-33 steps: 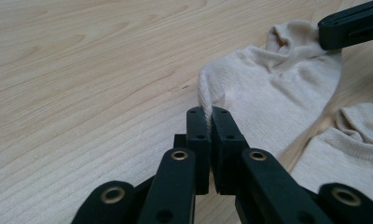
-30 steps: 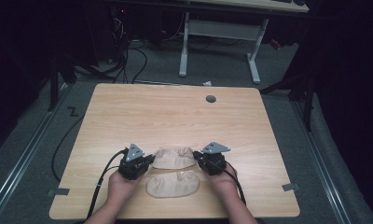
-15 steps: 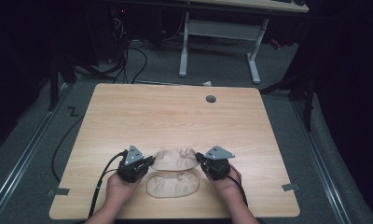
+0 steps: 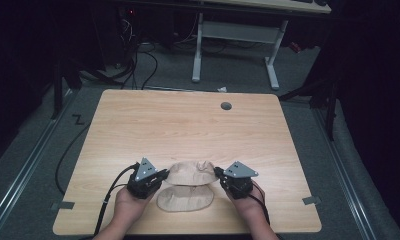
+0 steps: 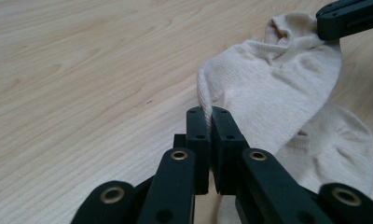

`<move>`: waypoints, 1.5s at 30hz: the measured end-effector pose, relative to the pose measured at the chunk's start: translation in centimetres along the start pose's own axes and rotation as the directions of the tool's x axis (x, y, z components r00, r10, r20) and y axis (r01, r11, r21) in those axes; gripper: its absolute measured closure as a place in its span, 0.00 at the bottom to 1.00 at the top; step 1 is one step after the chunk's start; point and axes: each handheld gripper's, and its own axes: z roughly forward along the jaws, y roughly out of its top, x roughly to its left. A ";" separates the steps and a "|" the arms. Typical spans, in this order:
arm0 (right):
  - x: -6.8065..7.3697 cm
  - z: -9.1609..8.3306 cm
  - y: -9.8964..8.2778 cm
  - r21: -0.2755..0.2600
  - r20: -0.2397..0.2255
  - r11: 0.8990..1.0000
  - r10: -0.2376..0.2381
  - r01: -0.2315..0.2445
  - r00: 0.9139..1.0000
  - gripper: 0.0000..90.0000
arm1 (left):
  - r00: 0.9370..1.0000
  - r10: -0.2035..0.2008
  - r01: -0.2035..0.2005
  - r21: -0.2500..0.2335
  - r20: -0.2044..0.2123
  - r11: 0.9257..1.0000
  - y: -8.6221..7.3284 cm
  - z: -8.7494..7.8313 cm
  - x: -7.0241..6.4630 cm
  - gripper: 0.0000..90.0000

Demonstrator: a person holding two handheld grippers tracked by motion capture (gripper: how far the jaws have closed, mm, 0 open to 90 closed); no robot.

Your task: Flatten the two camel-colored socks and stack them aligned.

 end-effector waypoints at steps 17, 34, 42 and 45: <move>1.3 -1.6 -0.7 0.001 -0.018 1.000 -0.021 0.021 1.000 0.96 | 1.000 -0.010 0.010 -0.004 0.028 1.000 -0.4 -2.0 -1.0 0.96; 3.5 -2.3 -1.9 0.037 -0.074 0.997 -0.063 0.066 0.995 0.96 | 0.999 -0.028 0.025 0.072 0.043 0.997 -2.6 -4.0 -2.5 0.96; 3.9 -1.6 -2.2 0.073 -0.102 0.995 -0.061 0.069 0.993 0.96 | 0.999 -0.035 0.029 0.145 0.037 0.989 -3.8 -3.6 -2.4 0.95; 4.0 -1.5 -2.3 0.086 -0.096 0.993 -0.074 0.082 0.993 0.96 | 0.999 -0.024 0.020 0.155 0.024 0.988 -4.0 -3.4 -2.4 0.94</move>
